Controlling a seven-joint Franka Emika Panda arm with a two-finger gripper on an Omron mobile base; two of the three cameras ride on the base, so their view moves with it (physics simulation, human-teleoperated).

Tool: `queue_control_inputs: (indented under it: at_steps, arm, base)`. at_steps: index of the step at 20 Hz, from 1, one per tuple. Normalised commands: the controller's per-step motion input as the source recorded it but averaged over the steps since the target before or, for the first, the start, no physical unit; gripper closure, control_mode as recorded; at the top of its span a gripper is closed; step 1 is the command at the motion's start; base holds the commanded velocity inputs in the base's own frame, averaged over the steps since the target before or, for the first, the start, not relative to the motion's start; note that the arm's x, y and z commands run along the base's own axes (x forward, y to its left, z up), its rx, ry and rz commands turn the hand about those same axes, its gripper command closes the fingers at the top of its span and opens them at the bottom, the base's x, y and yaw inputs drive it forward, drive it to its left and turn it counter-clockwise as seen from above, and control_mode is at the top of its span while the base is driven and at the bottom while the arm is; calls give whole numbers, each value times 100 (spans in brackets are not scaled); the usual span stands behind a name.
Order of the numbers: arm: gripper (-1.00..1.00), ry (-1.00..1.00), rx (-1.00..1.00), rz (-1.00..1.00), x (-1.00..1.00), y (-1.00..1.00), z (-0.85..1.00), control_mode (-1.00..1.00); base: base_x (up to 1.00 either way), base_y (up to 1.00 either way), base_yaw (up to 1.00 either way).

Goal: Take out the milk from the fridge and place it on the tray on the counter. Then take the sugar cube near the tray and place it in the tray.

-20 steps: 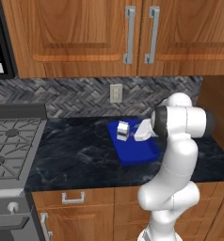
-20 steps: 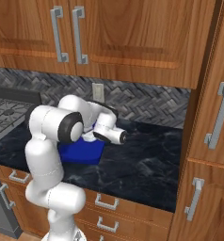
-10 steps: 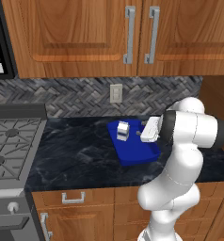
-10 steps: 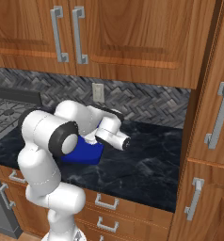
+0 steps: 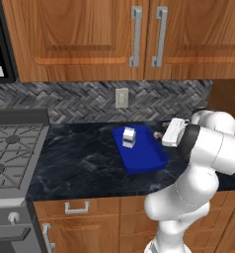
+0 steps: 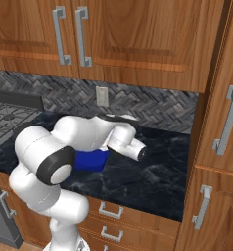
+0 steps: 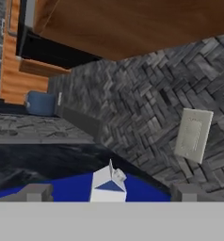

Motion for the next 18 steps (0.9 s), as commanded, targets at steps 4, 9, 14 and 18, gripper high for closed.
queue_control_inputs:
  at_steps: [4,9,14,18]
  arm:
    - [-100,-3,1,-6,-45,-27,40,-100]
    - [-100,0,12,-6,-55,-35,62,-100]
    - [-100,1,13,-7,-68,-33,53,-100]
    - [-100,1,14,-11,-53,-17,66,-100]
  base:
    - [0,0,0]
    - [0,0,0]
    - [0,0,0]
    - [0,0,0]
